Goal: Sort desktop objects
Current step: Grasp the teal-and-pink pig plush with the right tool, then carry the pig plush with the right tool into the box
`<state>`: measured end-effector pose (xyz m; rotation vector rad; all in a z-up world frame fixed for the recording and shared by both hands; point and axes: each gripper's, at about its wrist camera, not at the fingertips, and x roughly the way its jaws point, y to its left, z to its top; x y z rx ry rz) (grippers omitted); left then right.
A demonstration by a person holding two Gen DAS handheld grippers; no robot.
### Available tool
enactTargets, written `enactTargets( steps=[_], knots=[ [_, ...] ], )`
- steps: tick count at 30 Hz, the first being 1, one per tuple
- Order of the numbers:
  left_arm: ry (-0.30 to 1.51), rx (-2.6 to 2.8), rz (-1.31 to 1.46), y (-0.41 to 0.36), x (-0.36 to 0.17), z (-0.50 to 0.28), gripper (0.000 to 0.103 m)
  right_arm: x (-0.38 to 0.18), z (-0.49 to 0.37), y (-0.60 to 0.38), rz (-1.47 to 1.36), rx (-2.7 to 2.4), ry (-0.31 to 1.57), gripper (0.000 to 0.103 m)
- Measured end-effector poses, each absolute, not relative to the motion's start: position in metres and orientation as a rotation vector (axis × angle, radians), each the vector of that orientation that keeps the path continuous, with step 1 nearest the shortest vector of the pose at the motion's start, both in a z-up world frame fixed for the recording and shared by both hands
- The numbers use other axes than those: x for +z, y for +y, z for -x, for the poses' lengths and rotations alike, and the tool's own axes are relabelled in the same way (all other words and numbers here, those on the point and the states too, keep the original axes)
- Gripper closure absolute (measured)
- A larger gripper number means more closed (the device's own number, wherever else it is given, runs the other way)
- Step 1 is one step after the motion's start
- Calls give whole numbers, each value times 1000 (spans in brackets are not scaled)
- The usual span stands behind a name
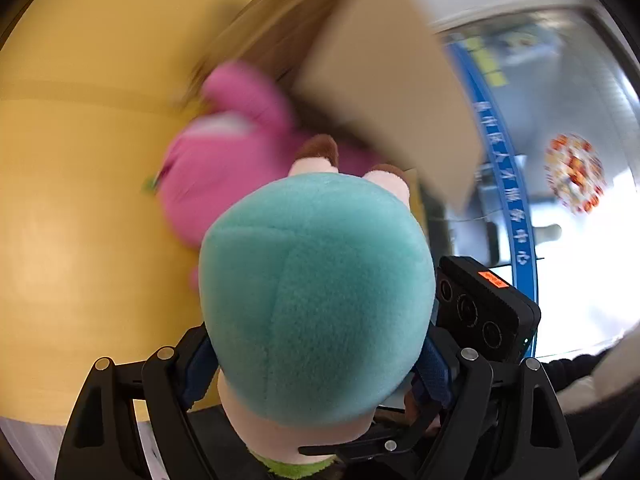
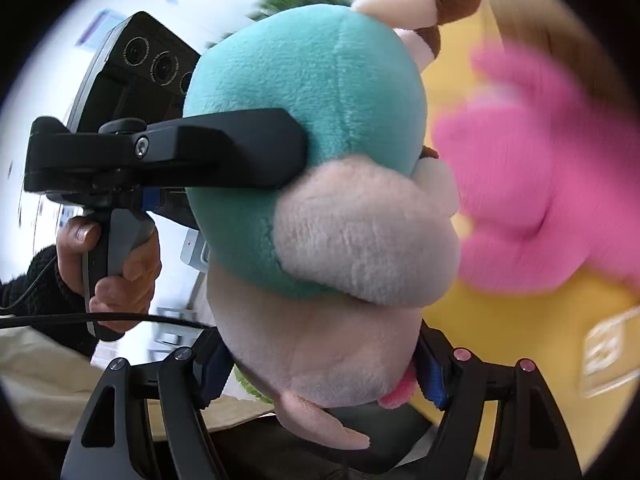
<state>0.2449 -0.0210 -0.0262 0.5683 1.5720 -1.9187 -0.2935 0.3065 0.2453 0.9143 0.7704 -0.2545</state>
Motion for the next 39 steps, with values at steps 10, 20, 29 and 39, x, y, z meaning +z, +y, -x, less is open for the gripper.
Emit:
enactTargets(
  steps=[10, 20, 29, 39],
  knots=[
    [1072, -2113, -464, -47, 175, -138, 15, 400, 368, 215, -556, -364, 538, 27],
    [988, -2185, -362, -234, 274, -62, 14, 438, 340, -26, -575, -449, 558, 27],
    [1216, -2049, -607, -430, 226, -26, 14, 315, 300, -210, -918, -462, 698, 28],
    [1541, -1776, -818, -543, 31, -4, 14, 110, 256, -344, -1258, -458, 862, 28]
  ],
)
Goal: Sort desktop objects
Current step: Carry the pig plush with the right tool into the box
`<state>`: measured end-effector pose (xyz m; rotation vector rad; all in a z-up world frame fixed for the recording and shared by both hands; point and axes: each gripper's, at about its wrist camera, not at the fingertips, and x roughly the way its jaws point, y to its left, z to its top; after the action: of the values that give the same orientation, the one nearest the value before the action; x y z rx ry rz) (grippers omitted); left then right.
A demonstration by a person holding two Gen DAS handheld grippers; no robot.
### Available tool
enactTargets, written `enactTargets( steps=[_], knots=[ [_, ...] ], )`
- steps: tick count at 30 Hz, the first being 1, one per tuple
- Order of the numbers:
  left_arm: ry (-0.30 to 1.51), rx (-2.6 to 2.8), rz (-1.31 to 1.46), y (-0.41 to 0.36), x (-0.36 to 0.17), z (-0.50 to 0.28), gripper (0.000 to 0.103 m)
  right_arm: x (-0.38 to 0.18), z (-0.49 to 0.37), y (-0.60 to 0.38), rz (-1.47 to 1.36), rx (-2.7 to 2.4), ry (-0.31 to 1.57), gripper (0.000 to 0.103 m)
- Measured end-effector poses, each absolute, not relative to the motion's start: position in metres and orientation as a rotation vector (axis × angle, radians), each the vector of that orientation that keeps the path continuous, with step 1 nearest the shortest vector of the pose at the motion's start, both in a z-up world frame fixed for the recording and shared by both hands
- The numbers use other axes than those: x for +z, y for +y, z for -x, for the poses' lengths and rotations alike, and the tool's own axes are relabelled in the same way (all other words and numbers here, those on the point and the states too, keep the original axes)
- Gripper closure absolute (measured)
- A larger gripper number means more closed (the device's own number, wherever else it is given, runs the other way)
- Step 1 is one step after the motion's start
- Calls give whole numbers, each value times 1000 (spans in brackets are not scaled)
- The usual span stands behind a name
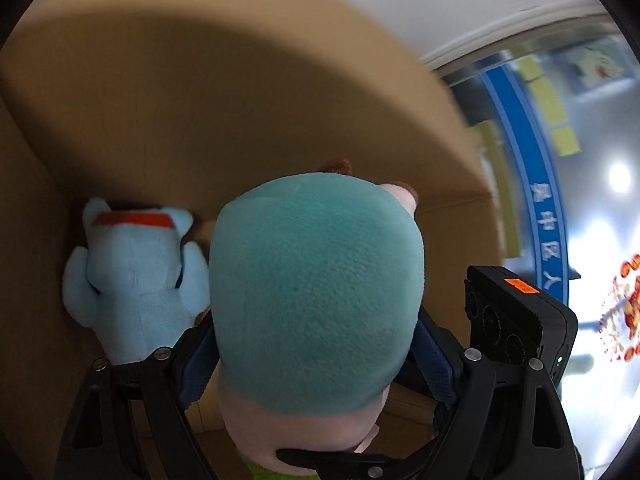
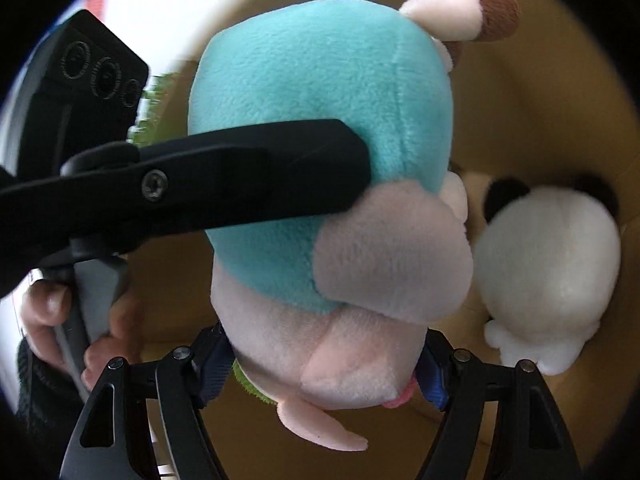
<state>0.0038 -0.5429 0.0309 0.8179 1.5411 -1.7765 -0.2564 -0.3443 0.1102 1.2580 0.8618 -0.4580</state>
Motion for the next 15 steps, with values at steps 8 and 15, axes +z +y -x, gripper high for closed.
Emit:
enactTargets(
  steps=[8, 15],
  knots=[
    [1625, -1518, -961, -577, -80, 22, 21, 8, 257, -399, -1406, -501, 902, 27],
    [1589, -1469, -1001, -590, -108, 19, 0, -10, 233, -424, -1442, -567, 936, 21]
  ],
)
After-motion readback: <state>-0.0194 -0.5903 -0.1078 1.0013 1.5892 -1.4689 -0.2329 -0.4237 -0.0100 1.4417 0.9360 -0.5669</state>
